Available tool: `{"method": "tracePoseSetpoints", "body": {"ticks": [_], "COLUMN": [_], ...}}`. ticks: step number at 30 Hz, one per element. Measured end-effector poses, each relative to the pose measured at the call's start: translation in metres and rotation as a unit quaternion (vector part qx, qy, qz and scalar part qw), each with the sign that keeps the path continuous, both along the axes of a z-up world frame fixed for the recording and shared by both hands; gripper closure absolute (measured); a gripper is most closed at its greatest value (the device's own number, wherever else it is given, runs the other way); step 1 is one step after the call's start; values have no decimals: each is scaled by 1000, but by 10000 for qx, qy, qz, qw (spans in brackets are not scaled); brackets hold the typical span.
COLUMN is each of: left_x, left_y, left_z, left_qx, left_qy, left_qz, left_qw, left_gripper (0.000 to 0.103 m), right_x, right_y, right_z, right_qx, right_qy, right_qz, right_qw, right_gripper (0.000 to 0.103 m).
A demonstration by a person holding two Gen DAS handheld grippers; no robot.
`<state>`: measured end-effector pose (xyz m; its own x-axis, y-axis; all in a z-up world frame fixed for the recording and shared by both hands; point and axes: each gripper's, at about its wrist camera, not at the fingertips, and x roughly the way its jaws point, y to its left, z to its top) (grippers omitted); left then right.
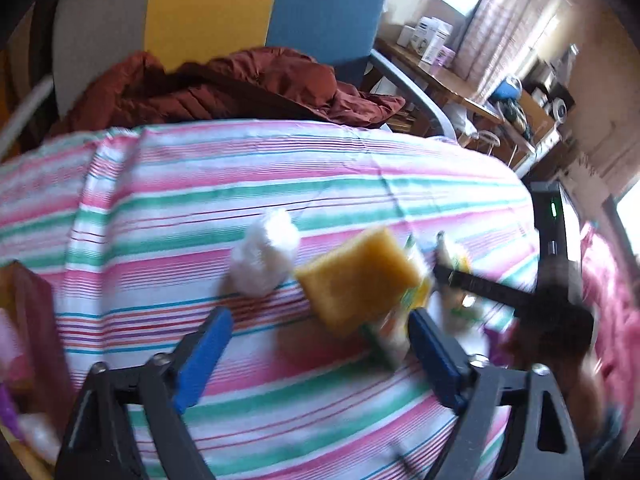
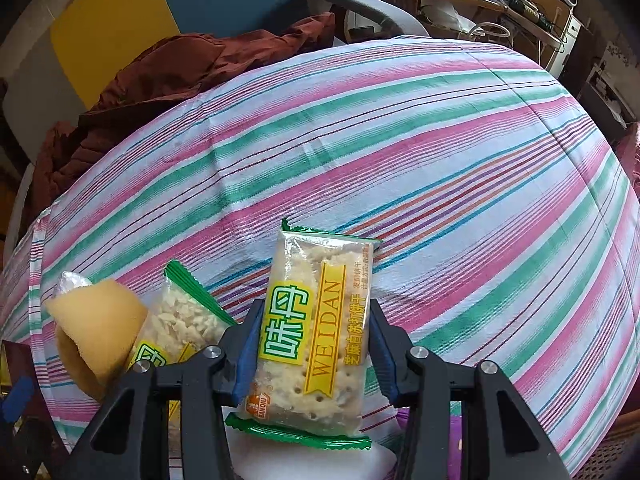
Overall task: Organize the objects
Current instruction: 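Grasp yellow sponge with left tool while right tool grasps WEIDAN cracker pack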
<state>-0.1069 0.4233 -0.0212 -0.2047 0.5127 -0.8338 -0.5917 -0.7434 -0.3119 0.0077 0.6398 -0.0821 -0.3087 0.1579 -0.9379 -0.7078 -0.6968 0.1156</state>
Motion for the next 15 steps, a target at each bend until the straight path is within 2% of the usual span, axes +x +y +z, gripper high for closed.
{"method": "tracePoseSetpoints", "body": {"ticks": [2,3,6,8,11,12,14,15], "left_x": [-8,-12,-19,-24,-27,-28,-23,-18], "left_y": [10,15,32,41,49,50,51,51], "left_z": [-3,-4,-10,-22,-34,-37,-41,-37], "left_qx": [120,150,-103,-252,-243,-235,-57,-49], "left_qy": [-317,-344,-221,-416,-570,-551,-635,-515], "left_qz": [173,290,437,482,553,517,288,179], "left_qw": [9993,9989,9987,9977,9965,9969,9976,9985], "left_gripper": [9,9,7,7,8,12,29,36], "right_x": [1,1,2,2,3,3,3,4], "right_y": [0,1,1,2,3,3,3,2], "right_z": [0,1,1,2,3,3,5,6], "right_qx": [-23,-33,-66,-82,-100,-79,-57,-63], "right_qy": [6,8,7,9,34,25,39,69], "right_qz": [15,24,38,48,63,83,134,162], "right_qw": [10000,10000,10000,10000,9999,9999,9999,9998], "right_gripper": [55,54,53,53,53,55,55,55]}}
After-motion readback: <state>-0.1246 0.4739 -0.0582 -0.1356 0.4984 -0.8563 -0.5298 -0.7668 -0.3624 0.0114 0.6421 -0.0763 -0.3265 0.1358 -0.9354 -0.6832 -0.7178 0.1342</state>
